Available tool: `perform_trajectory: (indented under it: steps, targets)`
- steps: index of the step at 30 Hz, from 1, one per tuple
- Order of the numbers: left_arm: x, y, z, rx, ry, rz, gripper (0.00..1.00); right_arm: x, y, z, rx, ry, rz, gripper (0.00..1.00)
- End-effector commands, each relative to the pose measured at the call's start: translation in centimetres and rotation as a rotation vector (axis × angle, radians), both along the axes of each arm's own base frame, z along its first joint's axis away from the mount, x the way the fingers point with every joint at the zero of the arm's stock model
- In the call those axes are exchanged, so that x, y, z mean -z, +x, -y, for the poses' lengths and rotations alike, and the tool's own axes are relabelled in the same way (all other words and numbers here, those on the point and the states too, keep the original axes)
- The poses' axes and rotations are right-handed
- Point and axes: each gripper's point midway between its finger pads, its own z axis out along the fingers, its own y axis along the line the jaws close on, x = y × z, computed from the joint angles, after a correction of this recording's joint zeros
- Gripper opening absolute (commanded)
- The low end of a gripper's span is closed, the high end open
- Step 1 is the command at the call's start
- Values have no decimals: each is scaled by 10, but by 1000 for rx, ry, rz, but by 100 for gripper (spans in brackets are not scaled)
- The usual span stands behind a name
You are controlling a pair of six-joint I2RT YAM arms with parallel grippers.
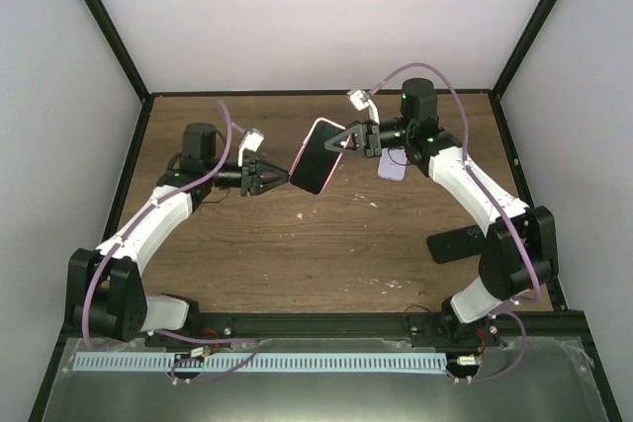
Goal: Take the phone out of the phone case
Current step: Remove the phone case from the phone.
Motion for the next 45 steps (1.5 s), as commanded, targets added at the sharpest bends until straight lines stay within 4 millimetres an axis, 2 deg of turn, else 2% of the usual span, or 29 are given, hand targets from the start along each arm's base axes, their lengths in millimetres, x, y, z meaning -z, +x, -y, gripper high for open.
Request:
perform_trajectory:
  steps: [1, 4, 11, 18, 29, 36, 39, 45]
  targets:
    - [35, 27, -14, -157, 133, -36, 35, -69, -79, 16, -343, 97, 135, 1]
    - [29, 24, -17, -145, 136, -17, 37, -71, -72, 15, -326, 104, 138, 1]
    - [-18, -17, -13, -8, 15, 99, 50, -67, -53, 11, -266, 97, 128, 1]
    - [-43, -47, -9, 123, -99, 57, 56, -56, -43, 7, -243, 88, 109, 1]
    - [-57, -54, 6, 180, -119, 58, 60, -46, -36, 4, -230, 80, 88, 1]
    - [-54, -53, 9, 172, -114, 58, 60, -43, -35, 4, -237, 79, 76, 1]
    - [-48, -43, 10, 121, -85, 57, 56, -45, -38, 5, -252, 83, 75, 1]
    - [-35, -30, 10, 70, -53, 42, 48, -53, -63, 8, -367, 118, 79, 1]
